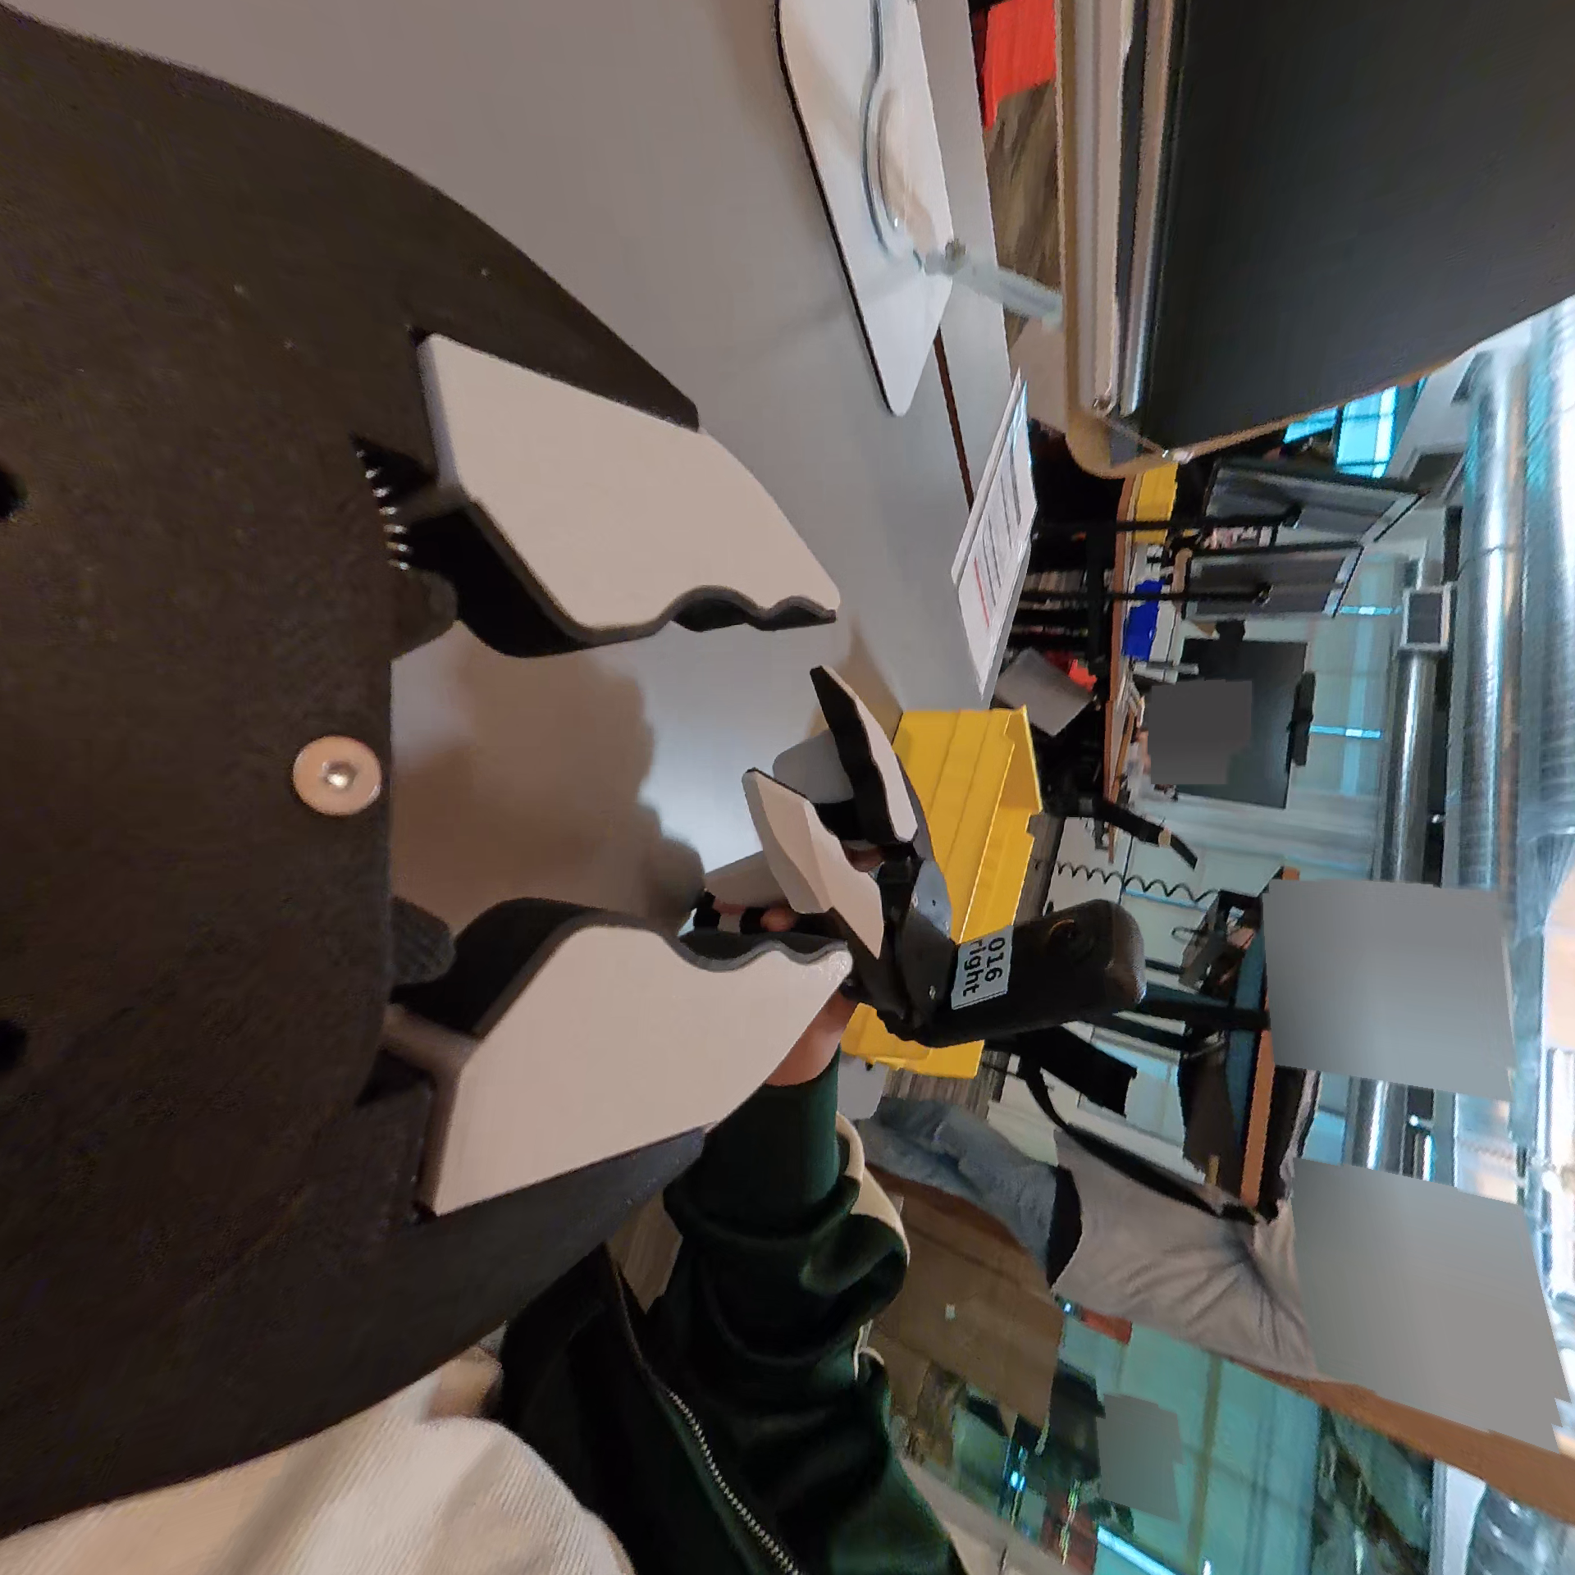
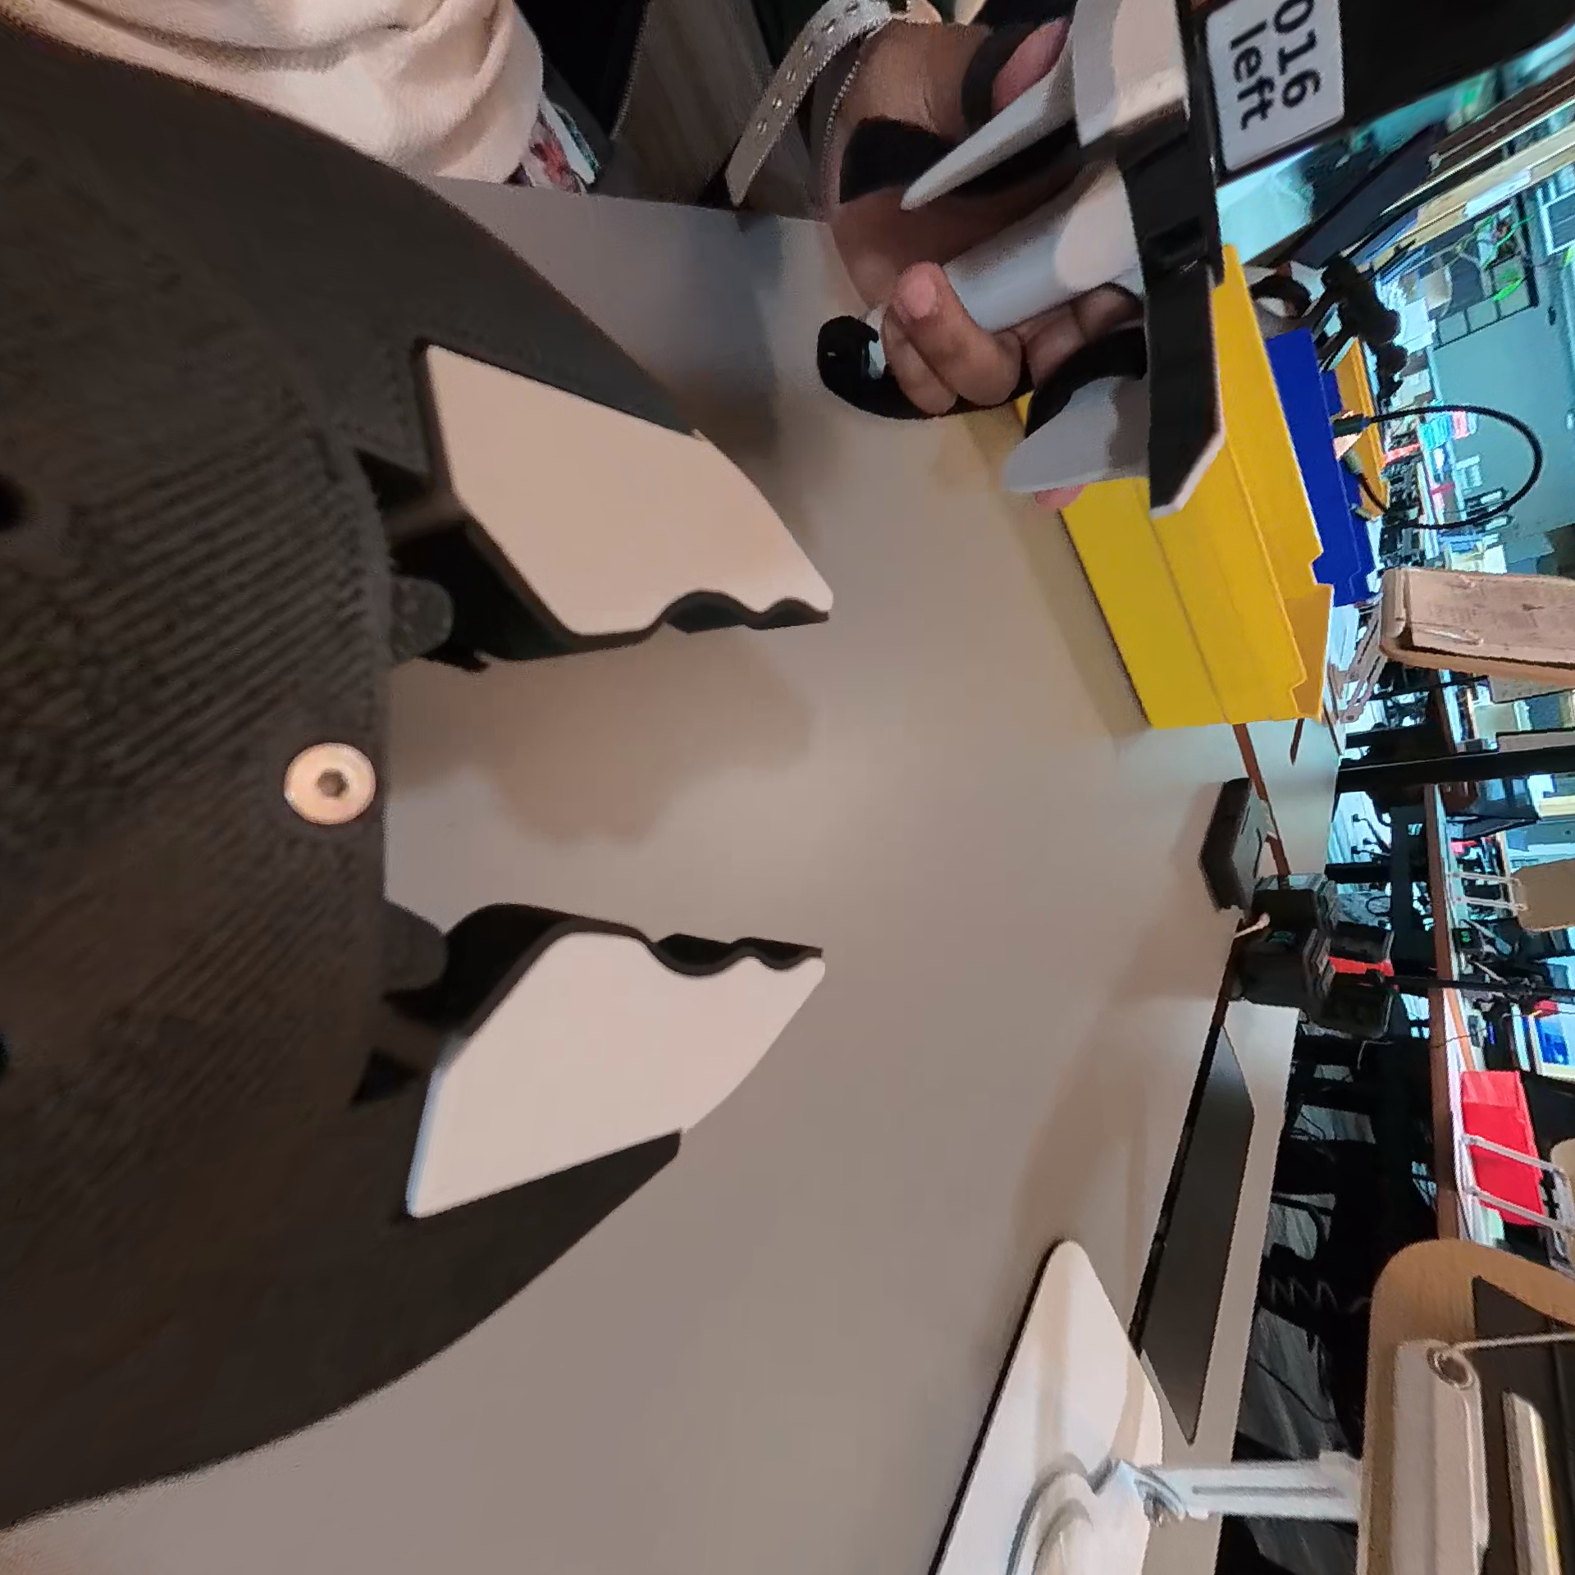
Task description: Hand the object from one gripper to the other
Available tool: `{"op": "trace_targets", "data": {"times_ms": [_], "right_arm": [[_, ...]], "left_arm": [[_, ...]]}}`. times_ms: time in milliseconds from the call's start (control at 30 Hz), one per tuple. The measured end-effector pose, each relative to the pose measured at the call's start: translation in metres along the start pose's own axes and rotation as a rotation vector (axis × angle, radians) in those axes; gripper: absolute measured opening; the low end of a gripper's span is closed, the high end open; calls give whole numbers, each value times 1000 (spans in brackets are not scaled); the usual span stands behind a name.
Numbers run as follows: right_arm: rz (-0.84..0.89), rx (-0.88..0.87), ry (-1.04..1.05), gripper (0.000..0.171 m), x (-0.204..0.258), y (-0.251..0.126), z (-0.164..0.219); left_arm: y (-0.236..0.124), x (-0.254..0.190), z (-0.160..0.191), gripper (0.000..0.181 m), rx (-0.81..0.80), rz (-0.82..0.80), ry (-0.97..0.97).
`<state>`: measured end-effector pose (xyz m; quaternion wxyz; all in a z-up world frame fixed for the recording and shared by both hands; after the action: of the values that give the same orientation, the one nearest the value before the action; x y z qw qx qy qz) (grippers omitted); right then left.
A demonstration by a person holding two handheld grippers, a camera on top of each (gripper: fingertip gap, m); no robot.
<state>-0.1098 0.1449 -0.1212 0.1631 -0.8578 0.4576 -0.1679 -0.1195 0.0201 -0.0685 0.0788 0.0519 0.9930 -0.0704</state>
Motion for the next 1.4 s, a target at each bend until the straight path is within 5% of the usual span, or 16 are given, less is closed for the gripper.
{"op": "trace_targets", "data": {"times_ms": [233, 433, 500, 833, 1167, 1400], "right_arm": [[-41, -49, 23, 68, 8, 3, -11], [-51, -90, 80, 63, 6, -4, -13], [-23, -95, 80, 61, 1, -6, -14], [184, -89, 39, 53, -20, -31, -6], [284, -161, 115, 50, -21, -56, -3], [317, -125, 58, 48, -20, -56, -2]], "left_arm": [[-43, 13, -43, 68, -70, -194, 66], [-171, 115, -129, 74, -142, -653, -25], [-209, 160, -137, 57, -42, -728, -109], [-268, 266, -14, 44, 419, -695, -631], [-268, 305, 27, 41, 557, -763, -660], [-260, 315, 39, 64, 704, -831, -622]]}}
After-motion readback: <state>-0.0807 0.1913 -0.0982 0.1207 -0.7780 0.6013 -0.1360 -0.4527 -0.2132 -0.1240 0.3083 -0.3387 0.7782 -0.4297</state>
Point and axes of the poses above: each gripper's, where its closed fingertips meet, y out along the fingers, z out of its underside, x = y × z across the jaws, the point moved 3 cm from there along -y, back along the fingers, and after that the axes turned 12 degrees about x, right-handed, at the moved point
